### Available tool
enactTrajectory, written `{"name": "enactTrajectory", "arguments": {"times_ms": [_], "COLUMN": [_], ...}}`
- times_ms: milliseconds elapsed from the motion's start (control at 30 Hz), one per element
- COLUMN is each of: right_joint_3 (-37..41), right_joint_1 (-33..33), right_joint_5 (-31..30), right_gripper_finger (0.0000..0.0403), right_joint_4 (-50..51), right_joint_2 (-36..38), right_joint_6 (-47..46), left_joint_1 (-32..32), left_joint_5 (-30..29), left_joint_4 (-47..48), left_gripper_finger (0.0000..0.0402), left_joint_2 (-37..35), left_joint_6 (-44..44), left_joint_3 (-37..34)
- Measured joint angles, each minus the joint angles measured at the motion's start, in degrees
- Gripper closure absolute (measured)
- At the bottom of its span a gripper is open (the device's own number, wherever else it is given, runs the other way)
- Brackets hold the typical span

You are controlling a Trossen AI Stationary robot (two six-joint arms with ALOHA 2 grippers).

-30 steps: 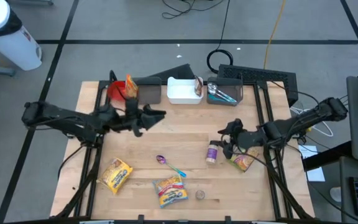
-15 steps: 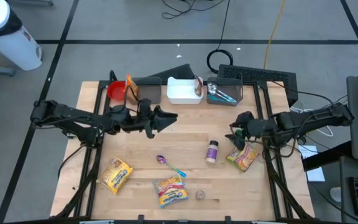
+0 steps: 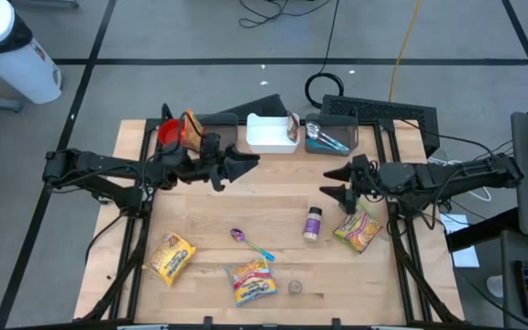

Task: Pick & Place Food Item
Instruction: Put the green seasoning bottle into the white bin

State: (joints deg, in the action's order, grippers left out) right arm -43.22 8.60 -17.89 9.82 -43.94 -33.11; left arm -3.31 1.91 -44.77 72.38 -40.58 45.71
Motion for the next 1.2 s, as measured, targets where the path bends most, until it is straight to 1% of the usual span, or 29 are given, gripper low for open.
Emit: {"name": "enactTrajectory", "arguments": {"times_ms": [200, 400, 533, 600, 700, 833, 933, 1000, 1100, 1200], "right_joint_3": [0.0, 0.0, 0.0, 0.0, 0.0, 0.0, 0.1, 0.2, 1.2, 3.1], "right_joint_1": [0.0, 0.1, 0.0, -0.3, -0.3, -0.2, 0.8, 2.7, 7.2, 12.4], "right_joint_5": [-0.1, 0.2, -0.1, -0.7, -1.9, -2.4, -5.1, -7.6, -12.7, -18.7], "right_gripper_finger": [0.0117, 0.0118, 0.0120, 0.0120, 0.0120, 0.0120, 0.0120, 0.0120, 0.0120, 0.0119], "right_joint_4": [-1.9, -1.8, -1.5, 0.2, 4.4, 13.3, 19.5, 21.1, 22.1, 24.1], "right_joint_2": [0.0, 0.0, 0.0, 0.0, 0.0, 0.0, 0.0, 0.0, 1.5, 3.5], "right_joint_6": [1.1, -4.4, 2.0, 4.5, 5.9, 5.7, 1.8, 0.4, -1.3, -6.0], "left_joint_1": [0.0, -0.4, -1.1, -1.6, -2.1, -2.5, -2.5, -2.5, -2.5, -2.5], "left_joint_5": [-0.4, -0.4, -0.3, -0.3, -0.1, 1.1, 1.1, 1.2, 1.2, 1.2], "left_joint_4": [0.0, 0.0, 0.0, 0.0, 0.0, 0.0, 0.0, 0.2, 1.5, 2.4], "left_gripper_finger": [0.0234, 0.0234, 0.0234, 0.0234, 0.0234, 0.0234, 0.0234, 0.0234, 0.0234, 0.0234], "left_joint_2": [0.0, 0.0, 0.0, 0.0, 0.0, 0.0, 0.0, 0.0, 0.0, 0.0], "left_joint_6": [1.7, 2.0, 2.1, 2.1, 1.4, 1.0, 0.9, 0.9, 0.9, 0.8], "left_joint_3": [0.0, 0.0, 0.0, 0.0, -0.1, -0.1, -0.1, -0.1, -0.1, -0.1]}}
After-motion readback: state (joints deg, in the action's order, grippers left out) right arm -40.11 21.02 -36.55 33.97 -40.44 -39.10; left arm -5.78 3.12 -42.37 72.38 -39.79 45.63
